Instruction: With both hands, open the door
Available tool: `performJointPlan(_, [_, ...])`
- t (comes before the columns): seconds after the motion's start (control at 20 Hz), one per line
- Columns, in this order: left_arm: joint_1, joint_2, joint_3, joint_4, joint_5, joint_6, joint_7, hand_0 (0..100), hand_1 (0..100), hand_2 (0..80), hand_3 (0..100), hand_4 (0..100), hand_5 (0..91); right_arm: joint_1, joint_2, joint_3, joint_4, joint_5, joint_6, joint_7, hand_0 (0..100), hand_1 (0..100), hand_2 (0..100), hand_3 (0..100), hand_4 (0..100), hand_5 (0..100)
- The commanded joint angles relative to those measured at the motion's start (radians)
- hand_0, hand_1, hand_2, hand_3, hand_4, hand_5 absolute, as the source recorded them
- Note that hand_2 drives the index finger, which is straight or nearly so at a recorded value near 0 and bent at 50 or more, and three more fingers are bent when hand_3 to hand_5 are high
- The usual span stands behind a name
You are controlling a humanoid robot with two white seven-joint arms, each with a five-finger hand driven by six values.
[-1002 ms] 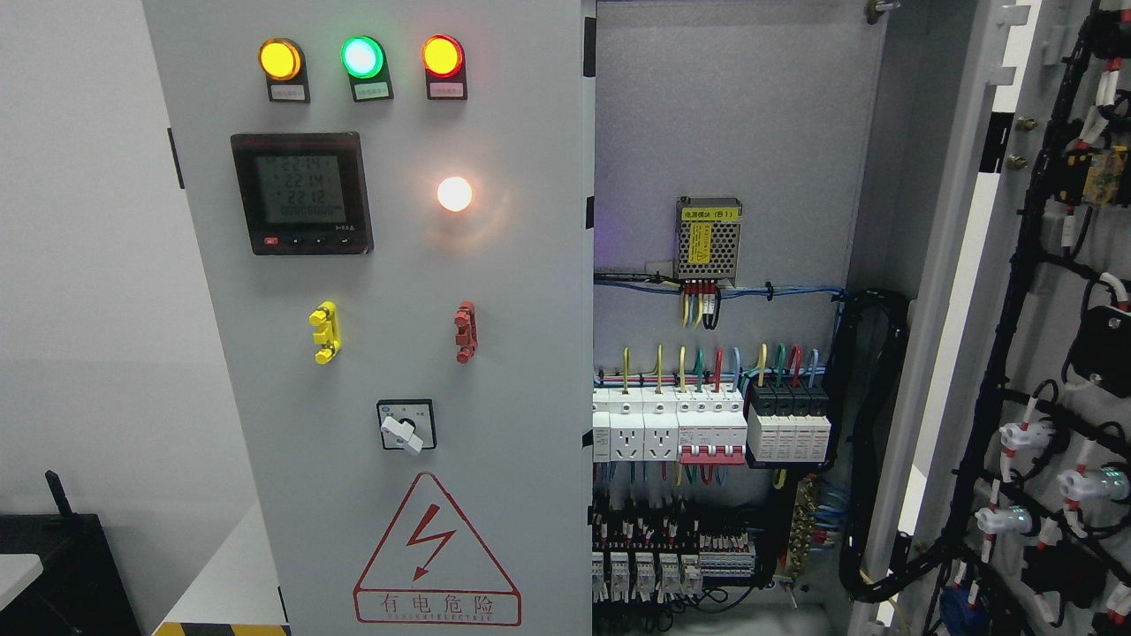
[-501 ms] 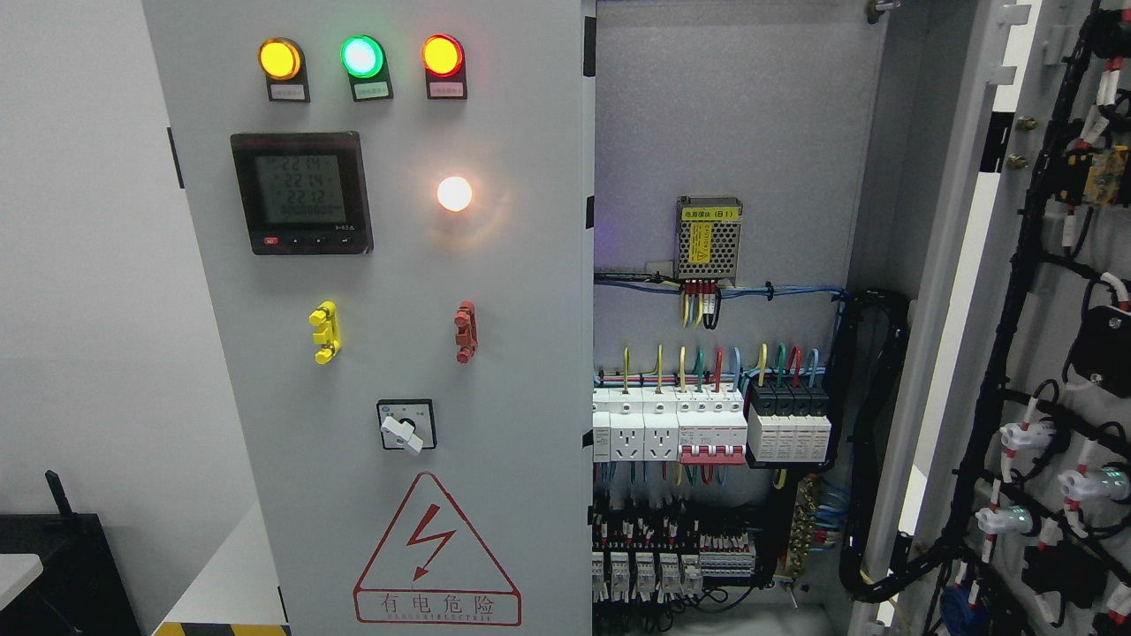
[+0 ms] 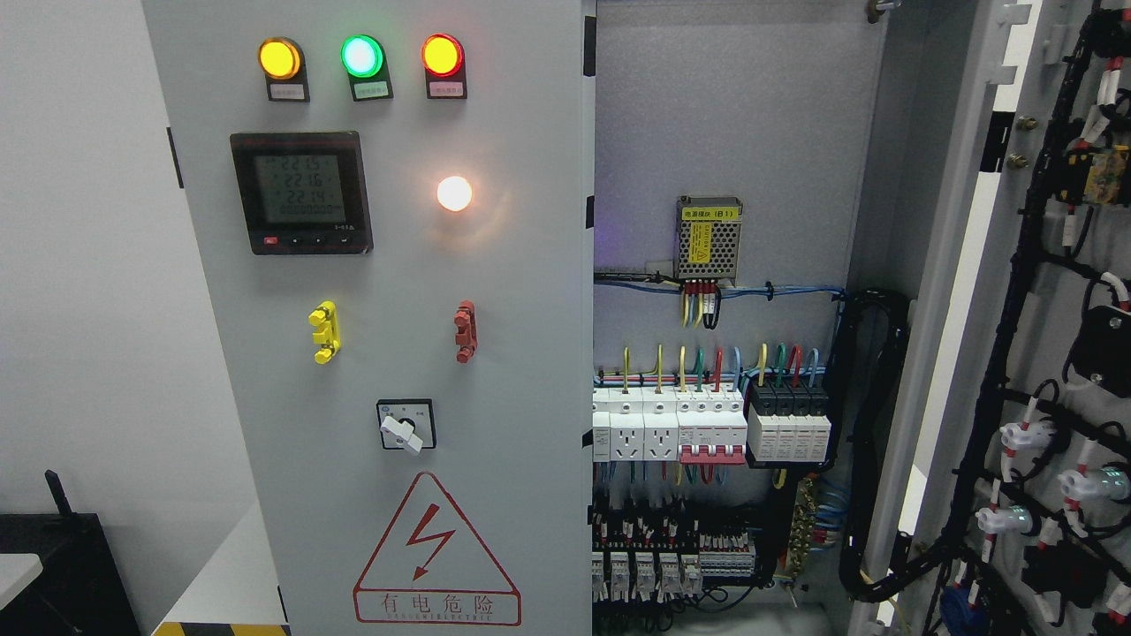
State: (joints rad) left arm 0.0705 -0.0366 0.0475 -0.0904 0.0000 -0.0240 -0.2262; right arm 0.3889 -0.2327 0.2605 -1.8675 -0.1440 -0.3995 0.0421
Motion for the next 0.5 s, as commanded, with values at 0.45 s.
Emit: performJointPlan(0.45, [0.0,0.0,0.0,0.0,0.023,-0.004,-0.001,0,0,0.0,0,0,0.0,-0.232,0.104,0.005,-0.002,-0.002,0.266,0.004,38,0,0,0,0,0])
